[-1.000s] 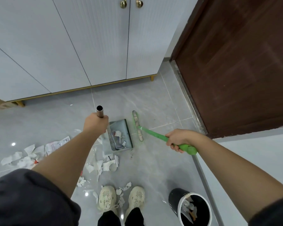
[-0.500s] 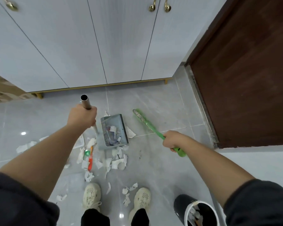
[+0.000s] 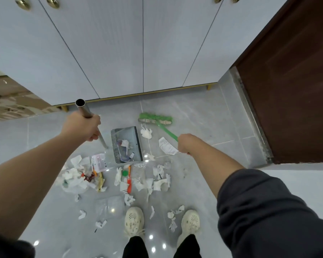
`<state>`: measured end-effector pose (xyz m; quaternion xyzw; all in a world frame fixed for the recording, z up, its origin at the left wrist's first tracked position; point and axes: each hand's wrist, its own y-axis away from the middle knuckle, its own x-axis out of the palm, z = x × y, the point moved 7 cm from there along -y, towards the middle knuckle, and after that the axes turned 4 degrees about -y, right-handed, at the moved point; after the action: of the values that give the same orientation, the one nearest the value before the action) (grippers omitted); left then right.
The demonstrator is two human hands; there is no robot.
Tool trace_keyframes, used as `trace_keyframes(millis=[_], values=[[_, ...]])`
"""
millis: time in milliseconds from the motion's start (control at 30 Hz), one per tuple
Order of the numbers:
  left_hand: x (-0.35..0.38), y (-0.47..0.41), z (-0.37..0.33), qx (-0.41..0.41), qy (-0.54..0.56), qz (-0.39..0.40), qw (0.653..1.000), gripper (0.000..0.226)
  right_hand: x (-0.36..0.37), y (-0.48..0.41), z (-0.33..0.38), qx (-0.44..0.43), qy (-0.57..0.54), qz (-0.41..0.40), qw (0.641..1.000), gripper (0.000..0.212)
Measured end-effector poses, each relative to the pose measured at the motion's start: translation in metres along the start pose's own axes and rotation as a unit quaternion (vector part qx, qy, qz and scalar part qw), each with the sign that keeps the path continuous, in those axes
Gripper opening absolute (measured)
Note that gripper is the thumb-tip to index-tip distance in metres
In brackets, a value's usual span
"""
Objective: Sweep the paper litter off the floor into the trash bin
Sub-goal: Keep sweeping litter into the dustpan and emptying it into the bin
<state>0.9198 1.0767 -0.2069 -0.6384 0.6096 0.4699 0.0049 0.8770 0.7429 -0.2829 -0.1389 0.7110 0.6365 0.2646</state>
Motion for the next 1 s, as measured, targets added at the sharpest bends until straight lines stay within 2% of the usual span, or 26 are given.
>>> trace_keyframes(millis=[100, 367, 533, 733, 1000], values=[[-0.008, -0.006, 0.005, 0.004, -0.01, 0.002, 1.0, 0.021, 0.012, 0.011, -0.014, 0.004, 0.045, -0.011, 0.999, 0.039], [0.011, 0.006, 0.004, 0.047, -0.069, 0.033, 0.996, 0.032, 0.042, 0.068, -0.085, 0.075, 0.083, 0.075, 0.991, 0.045], [0.033, 0.041, 0.006, 0.089, -0.105, 0.011, 0.99, 0.037, 0.05, 0.086, -0.114, 0.074, 0.021, 0.079, 0.994, 0.05], [0.06, 0.092, 0.0, 0.108, -0.096, -0.009, 0.989, 0.038, 0.08, 0.111, -0.154, 0.08, -0.121, 0.071, 0.987, 0.054], [0.071, 0.118, 0.001, 0.106, -0.091, -0.016, 0.99, 0.038, 0.109, 0.126, -0.178, 0.108, -0.144, 0.043, 0.983, 0.05]])
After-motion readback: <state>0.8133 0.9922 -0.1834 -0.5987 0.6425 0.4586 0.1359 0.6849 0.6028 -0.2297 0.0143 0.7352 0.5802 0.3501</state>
